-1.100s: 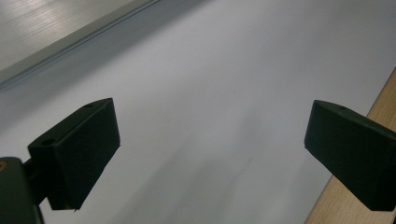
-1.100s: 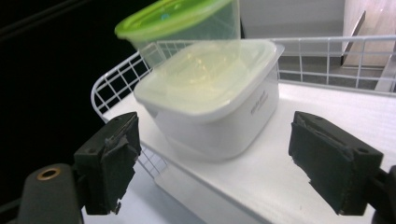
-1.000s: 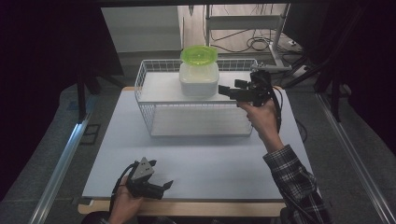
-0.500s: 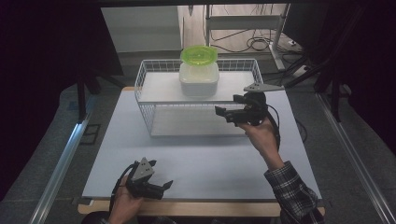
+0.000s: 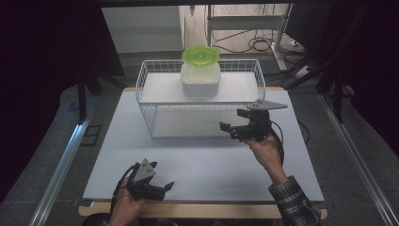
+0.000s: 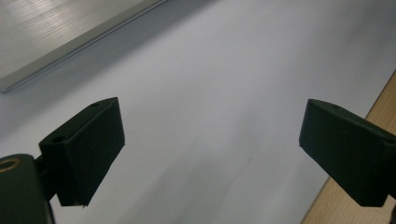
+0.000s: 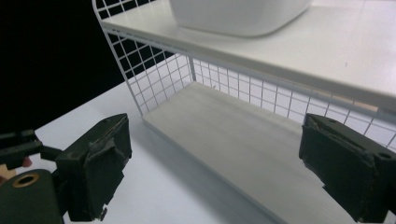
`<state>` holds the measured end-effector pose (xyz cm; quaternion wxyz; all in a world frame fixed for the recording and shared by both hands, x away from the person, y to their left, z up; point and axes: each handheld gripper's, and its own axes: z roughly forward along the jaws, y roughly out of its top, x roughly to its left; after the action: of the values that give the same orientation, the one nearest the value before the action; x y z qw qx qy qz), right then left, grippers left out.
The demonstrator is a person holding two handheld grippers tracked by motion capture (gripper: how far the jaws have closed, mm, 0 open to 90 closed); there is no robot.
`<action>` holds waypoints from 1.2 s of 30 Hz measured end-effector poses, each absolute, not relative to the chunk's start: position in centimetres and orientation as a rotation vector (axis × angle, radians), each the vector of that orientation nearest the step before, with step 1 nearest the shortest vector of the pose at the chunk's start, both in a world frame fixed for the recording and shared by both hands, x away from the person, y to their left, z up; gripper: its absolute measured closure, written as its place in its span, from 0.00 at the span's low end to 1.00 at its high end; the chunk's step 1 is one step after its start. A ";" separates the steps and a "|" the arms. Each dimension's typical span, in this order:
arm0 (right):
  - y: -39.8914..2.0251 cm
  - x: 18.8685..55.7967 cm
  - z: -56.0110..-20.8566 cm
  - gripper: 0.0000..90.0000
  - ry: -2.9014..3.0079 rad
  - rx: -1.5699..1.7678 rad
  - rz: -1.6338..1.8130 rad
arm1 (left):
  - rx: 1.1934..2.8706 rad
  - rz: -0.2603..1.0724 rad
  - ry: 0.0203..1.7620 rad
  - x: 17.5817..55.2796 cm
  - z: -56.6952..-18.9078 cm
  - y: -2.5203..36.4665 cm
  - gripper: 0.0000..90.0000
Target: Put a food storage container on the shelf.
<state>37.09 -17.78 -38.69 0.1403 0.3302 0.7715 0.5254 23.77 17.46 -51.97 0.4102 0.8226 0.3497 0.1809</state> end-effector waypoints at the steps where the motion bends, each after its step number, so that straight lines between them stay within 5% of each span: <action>1: -17.9 36.9 -38.9 0.11 2.230 0.949 1.513 | 2.070 0.454 0.880 23.8 -52.0 17.5 0.07; 36: -21.0 31.8 -45.6 0.04 2.274 0.900 1.340 | 2.056 0.305 0.785 24.0 -52.4 17.1 0.05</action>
<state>31.76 -20.96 -45.65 0.1754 0.3176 0.8028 0.4731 23.96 17.10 -52.45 0.4439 0.8292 0.3168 0.1229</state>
